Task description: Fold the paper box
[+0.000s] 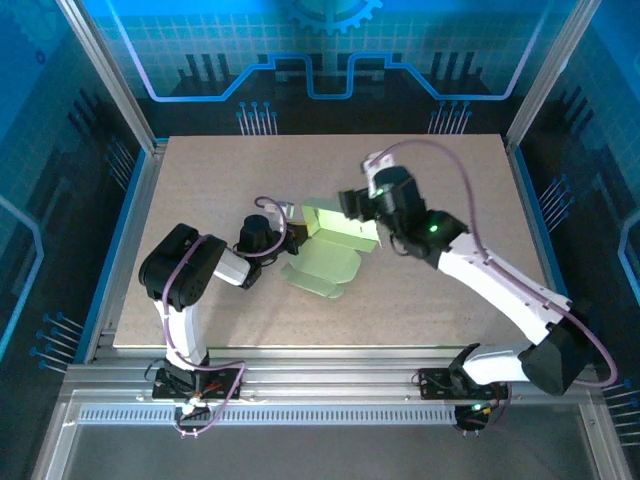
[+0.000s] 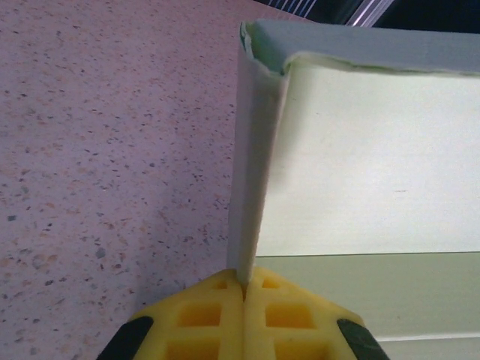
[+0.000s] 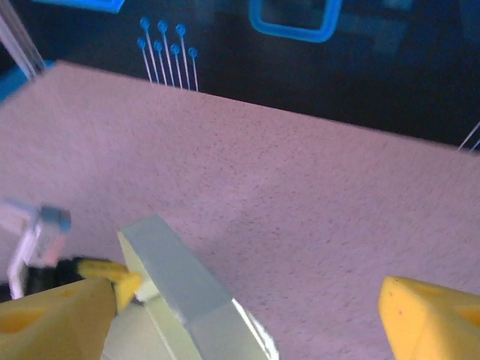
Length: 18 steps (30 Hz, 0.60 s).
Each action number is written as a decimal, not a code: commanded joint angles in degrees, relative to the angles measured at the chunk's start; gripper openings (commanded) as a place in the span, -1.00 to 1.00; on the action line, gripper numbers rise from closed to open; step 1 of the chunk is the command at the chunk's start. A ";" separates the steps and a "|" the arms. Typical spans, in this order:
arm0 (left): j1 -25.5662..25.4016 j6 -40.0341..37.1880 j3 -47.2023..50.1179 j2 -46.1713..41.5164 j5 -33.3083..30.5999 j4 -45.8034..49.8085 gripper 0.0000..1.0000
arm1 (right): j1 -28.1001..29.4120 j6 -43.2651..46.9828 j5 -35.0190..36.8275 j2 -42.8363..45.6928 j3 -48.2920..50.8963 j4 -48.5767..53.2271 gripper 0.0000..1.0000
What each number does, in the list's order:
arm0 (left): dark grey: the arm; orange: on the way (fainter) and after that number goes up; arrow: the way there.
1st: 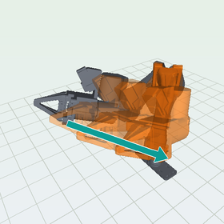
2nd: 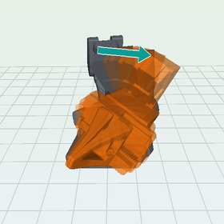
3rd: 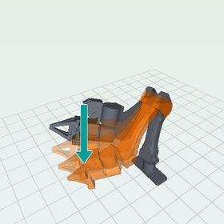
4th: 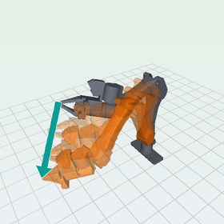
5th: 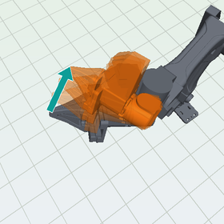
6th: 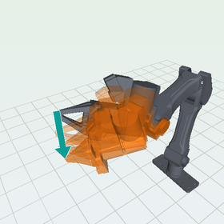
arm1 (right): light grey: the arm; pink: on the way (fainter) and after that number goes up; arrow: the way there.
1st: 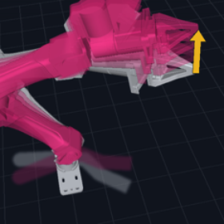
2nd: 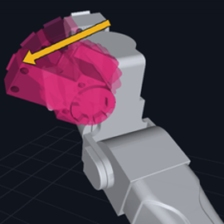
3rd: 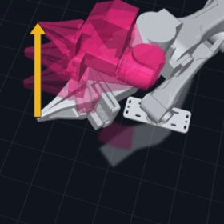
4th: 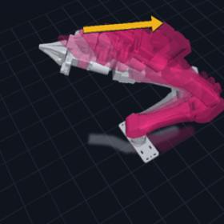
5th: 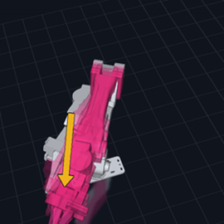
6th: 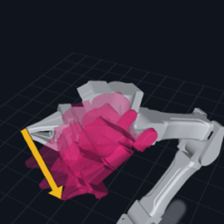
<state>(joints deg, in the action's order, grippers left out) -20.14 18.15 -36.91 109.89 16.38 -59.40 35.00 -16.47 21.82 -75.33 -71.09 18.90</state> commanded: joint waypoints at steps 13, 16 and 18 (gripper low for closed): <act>-0.95 0.69 1.02 -9.07 12.31 -1.85 -1.00 | -29.07 -29.52 -48.92 -5.76 9.37 -2.55 0.66; -1.94 1.23 0.10 -9.98 13.21 -1.07 -1.00 | -27.51 -29.75 -51.72 -8.80 9.09 -4.92 0.65; -2.33 2.41 -0.36 -10.07 14.15 -1.94 -1.00 | -26.49 -29.89 -53.93 -10.61 8.64 -6.17 0.65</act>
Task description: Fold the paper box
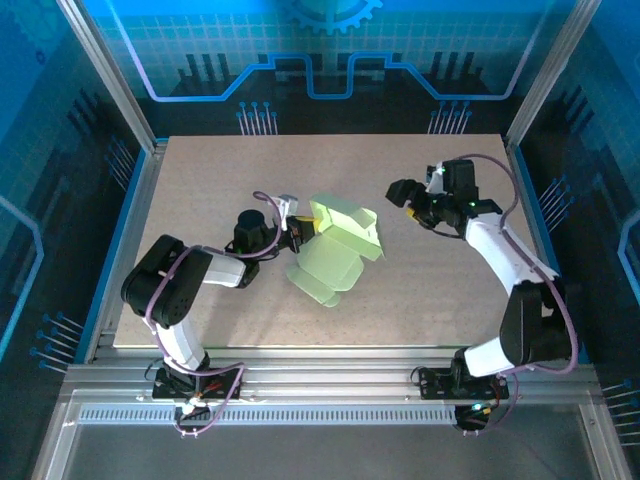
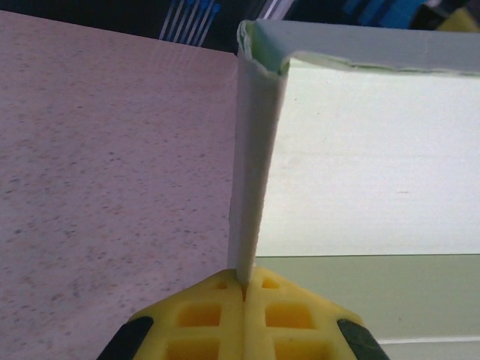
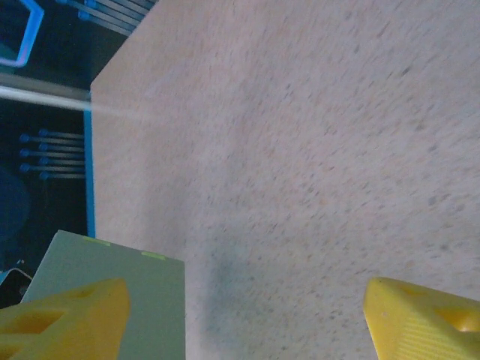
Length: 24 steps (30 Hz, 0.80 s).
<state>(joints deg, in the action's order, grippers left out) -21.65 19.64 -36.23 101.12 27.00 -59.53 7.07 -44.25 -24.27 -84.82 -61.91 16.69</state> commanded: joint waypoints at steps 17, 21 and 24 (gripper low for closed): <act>-1.79 7.39 -2.79 -1.04 2.44 -3.15 -1.00 | 8.51 -8.92 -14.44 -6.95 2.88 -15.41 0.23; -1.87 8.82 -3.92 -0.31 1.08 -1.41 -1.00 | 10.06 -9.82 -14.74 -7.61 3.51 -16.93 0.17; -2.04 9.53 -4.15 -0.03 -0.15 -1.25 -1.00 | 11.17 -10.40 -14.40 -7.97 4.25 -18.06 0.13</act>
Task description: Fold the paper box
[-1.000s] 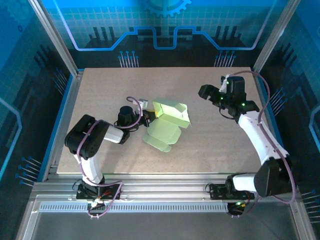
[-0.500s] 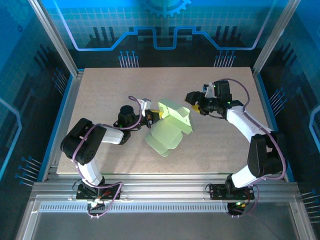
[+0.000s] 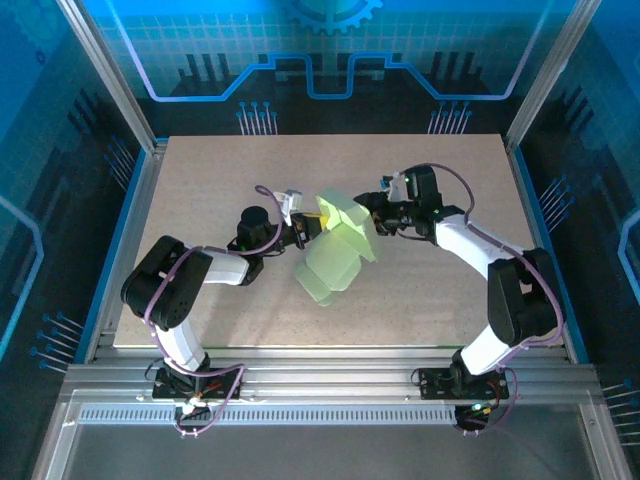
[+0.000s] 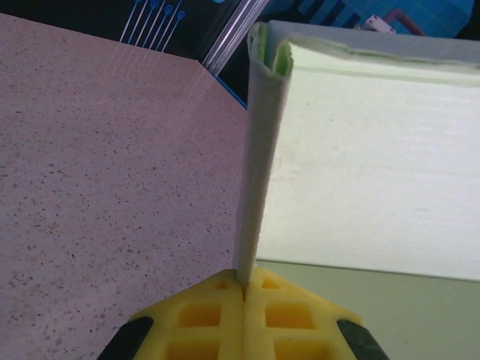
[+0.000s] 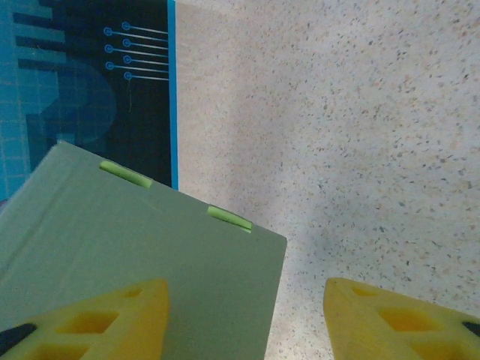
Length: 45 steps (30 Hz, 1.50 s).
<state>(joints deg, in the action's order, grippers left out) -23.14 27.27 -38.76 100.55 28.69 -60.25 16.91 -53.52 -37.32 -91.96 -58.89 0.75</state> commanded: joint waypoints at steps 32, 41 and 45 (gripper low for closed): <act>-0.71 -8.04 -0.85 -3.65 -4.41 12.47 -1.00 | -5.65 8.25 10.00 7.34 4.10 9.16 0.48; -0.09 -23.02 -11.32 -8.70 -10.76 51.35 -1.00 | -11.56 17.69 17.21 14.11 3.63 17.56 0.51; -0.18 -28.36 -18.72 -8.58 -13.26 67.57 -1.00 | -12.55 20.68 19.35 16.16 3.06 19.50 0.52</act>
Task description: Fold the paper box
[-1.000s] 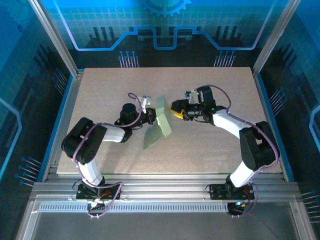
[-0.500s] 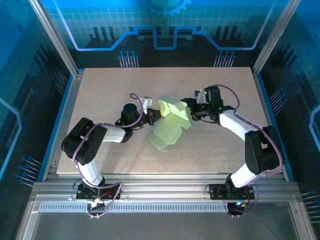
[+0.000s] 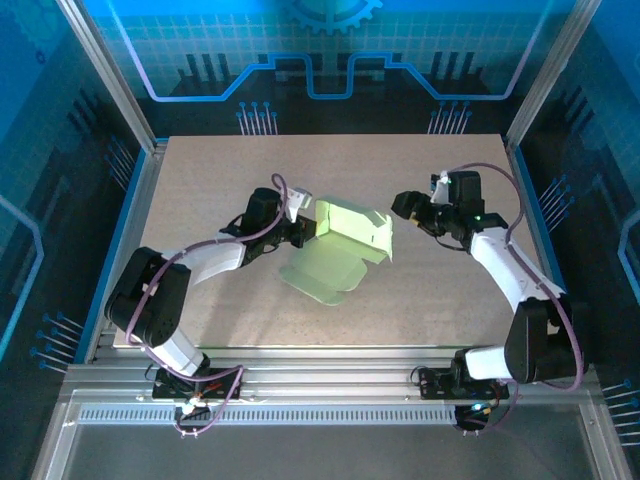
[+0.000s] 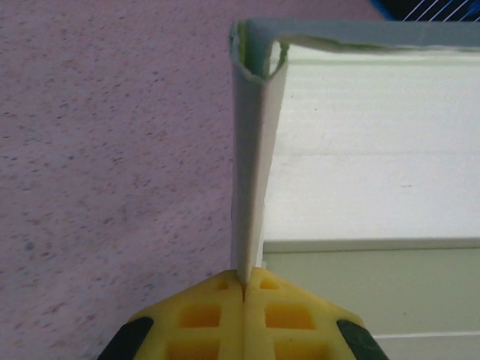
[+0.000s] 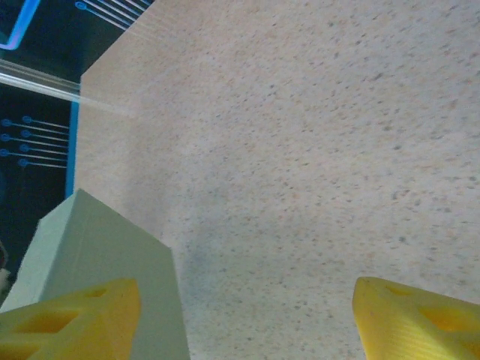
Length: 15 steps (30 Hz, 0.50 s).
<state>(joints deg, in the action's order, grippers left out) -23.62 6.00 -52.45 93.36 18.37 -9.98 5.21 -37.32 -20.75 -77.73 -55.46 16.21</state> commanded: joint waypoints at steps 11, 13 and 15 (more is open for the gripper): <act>0.00 -17.90 -25.79 5.99 -8.01 56.84 -1.00 | -2.02 6.87 2.78 3.76 1.68 5.82 0.54; -0.43 -18.18 -27.50 7.25 -11.51 60.18 -1.00 | -2.20 6.67 1.91 3.22 2.66 5.03 0.54; -0.65 -18.45 -28.35 8.15 -14.32 62.19 -1.00 | -2.22 6.26 0.81 2.40 3.31 4.26 0.54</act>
<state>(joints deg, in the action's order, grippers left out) -23.79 -10.09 -78.72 99.88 9.37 41.21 3.90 -31.64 -17.65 -74.78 -53.54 20.51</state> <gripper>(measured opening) 0.052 0.769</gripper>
